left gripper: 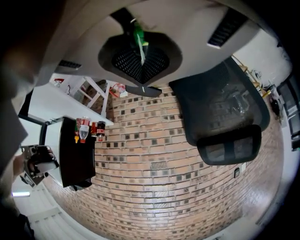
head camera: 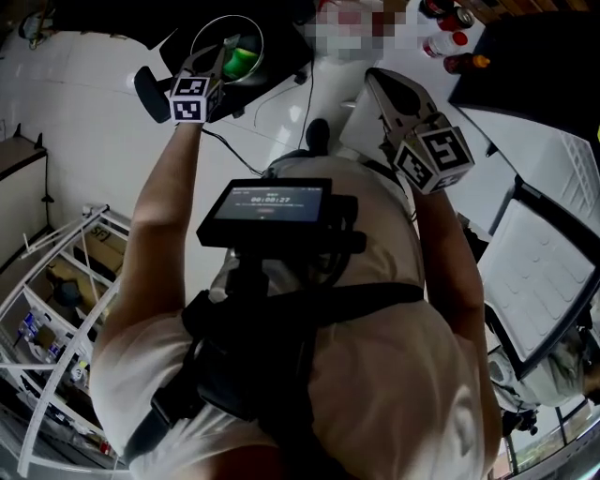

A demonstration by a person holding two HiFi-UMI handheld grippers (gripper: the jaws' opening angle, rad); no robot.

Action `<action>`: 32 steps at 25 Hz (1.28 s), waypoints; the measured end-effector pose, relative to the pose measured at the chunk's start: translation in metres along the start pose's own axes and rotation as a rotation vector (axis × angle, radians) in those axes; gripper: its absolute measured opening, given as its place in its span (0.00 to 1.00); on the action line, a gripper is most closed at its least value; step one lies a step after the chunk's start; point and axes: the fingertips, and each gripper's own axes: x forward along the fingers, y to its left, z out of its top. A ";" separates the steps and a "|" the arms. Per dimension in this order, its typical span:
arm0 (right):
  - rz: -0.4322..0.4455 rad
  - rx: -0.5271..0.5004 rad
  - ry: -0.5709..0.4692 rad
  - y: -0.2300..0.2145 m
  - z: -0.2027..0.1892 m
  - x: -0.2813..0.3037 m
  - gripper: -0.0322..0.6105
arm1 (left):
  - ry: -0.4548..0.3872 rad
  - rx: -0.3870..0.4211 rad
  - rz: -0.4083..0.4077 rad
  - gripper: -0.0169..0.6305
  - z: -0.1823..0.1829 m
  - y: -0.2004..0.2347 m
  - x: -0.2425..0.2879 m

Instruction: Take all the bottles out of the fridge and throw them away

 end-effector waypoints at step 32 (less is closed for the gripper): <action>-0.139 0.042 -0.093 -0.033 -0.008 -0.057 0.06 | -0.148 0.081 -0.049 0.04 0.081 -0.053 0.008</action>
